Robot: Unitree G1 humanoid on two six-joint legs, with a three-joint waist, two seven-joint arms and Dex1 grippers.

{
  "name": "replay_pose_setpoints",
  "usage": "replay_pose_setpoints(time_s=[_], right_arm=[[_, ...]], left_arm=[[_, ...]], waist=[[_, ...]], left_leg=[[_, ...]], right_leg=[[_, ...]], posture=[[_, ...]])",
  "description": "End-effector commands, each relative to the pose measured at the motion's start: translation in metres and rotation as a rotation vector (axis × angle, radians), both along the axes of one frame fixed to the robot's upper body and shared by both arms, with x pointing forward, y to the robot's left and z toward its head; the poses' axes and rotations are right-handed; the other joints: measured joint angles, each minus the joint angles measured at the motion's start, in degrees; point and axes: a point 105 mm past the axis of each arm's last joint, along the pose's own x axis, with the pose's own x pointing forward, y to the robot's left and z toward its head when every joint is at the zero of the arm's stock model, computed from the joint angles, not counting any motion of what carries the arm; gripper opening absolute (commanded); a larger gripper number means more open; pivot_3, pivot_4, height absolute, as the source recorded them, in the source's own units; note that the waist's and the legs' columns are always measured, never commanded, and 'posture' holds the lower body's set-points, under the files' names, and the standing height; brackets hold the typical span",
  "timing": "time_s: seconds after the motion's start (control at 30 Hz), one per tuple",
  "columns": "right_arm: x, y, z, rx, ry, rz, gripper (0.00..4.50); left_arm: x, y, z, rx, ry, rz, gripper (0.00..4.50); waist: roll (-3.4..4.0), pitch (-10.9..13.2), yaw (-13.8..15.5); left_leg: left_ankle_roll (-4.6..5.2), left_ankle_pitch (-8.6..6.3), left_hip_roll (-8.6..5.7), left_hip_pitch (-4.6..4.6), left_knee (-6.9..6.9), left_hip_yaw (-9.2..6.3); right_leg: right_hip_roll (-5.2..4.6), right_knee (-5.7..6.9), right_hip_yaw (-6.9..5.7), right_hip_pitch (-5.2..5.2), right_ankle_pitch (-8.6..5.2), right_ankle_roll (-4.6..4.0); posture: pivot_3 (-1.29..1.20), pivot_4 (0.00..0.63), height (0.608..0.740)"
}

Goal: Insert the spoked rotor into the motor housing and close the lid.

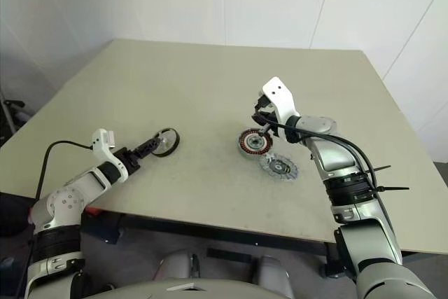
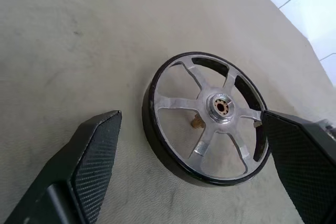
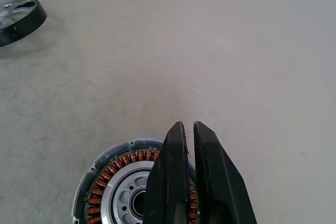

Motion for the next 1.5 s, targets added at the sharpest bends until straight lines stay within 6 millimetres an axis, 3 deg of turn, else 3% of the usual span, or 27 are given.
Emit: replay_pose_setpoints(time_s=[0.03, 0.3, 0.6, 0.7, 0.93, 1.03, 1.13, 1.2, 1.4, 1.5], right_arm=[[0.003, 0.002, 0.018, -0.001, -0.072, 0.011, 0.23], [0.002, 0.002, 0.017, -0.004, -0.077, 0.01, 0.23], [0.004, 0.002, 0.018, -0.004, -0.082, 0.005, 0.23], [0.004, 0.002, 0.017, -0.005, -0.083, 0.004, 0.19], [0.006, 0.002, 0.018, -0.009, -0.088, 0.003, 0.19], [0.007, 0.002, 0.018, -0.012, -0.089, 0.004, 0.19], [0.008, 0.0, 0.018, -0.017, -0.094, -0.006, 0.19], [0.011, -0.003, 0.018, -0.024, -0.101, -0.026, 0.19], [0.018, -0.009, 0.022, -0.028, -0.115, -0.071, 0.19], [0.021, -0.013, 0.021, -0.038, -0.121, -0.093, 0.19]], left_arm=[[0.005, -0.022, -0.001, -0.133, 0.04, -0.047, 4.5], [0.008, -0.052, 0.013, -0.248, 0.022, -0.131, 4.5], [0.011, -0.055, 0.018, -0.244, -0.001, -0.128, 4.5], [0.012, -0.052, 0.019, -0.254, -0.016, -0.107, 3.89], [0.013, -0.051, 0.02, -0.275, -0.026, -0.098, 1.55], [0.012, -0.055, 0.022, -0.258, -0.04, -0.12, 1.55], [0.014, -0.055, 0.023, -0.266, -0.047, -0.115, 1.0], [0.014, -0.056, 0.025, -0.269, -0.052, -0.121, 0.38], [0.018, -0.058, 0.027, -0.278, -0.055, -0.128, 0.36], [0.019, -0.068, 0.04, -0.34, -0.086, -0.167, 0.36]], waist=[[0.01, 0.0, 0.1], [-0.01, 0.0, 0.3], [-0.02, 0.0, 0.0], [-0.03, 0.0, 0.0], [-0.04, 0.0, -0.1], [-0.04, 0.0, -0.1], [-0.04, 0.0, -0.2], [-0.04, 0.0, -0.2], [-0.04, 0.0, -0.2], [-0.05, 0.0, -0.2]], left_leg=[[0.0, 0.0, -0.03, 0.02, 0.01, 0.0], [0.09, -0.05, -0.09, -0.06, 0.03, -0.03], [0.11, -0.07, -0.06, -0.31, -0.03, -0.03], [0.11, -0.06, -0.06, -0.3, -0.02, -0.03], [0.11, -0.06, -0.06, -0.31, -0.02, -0.03], [0.11, -0.06, -0.06, -0.31, -0.02, -0.02], [0.11, -0.06, -0.06, -0.3, -0.02, -0.02], [0.11, -0.06, -0.05, -0.3, -0.02, -0.02], [0.1, -0.06, -0.05, -0.3, -0.02, -0.02], [0.11, -0.06, -0.06, -0.33, -0.02, -0.02]], right_leg=[[-0.01, -0.01, 0.0, 0.04, 0.0, 0.01], [-0.08, -0.12, 0.01, 0.16, -0.06, 0.16], [-0.06, -0.12, 0.01, -0.1, -0.1, 0.21], [-0.06, -0.11, 0.01, -0.1, -0.1, 0.22], [-0.05, -0.12, 0.0, -0.11, -0.1, 0.22], [-0.06, -0.12, 0.01, -0.11, -0.1, 0.22], [-0.06, -0.12, 0.01, -0.11, -0.1, 0.22], [-0.05, -0.11, 0.01, -0.11, -0.1, 0.22], [-0.05, -0.11, 0.0, -0.11, -0.1, 0.22], [-0.05, -0.12, 0.01, -0.13, -0.1, 0.22]], posture=[[0.0, 0.0, 0.74], [0.0, 0.0, 0.74], [0.0, 0.0, 0.74], [0.0, 0.0, 0.74], [0.0, 0.0, 0.74], [0.0, 0.0, 0.74], [0.0, 0.0, 0.74], [0.0, 0.0, 0.74], [0.0, 0.0, 0.74], [0.0, 0.0, 0.74]])
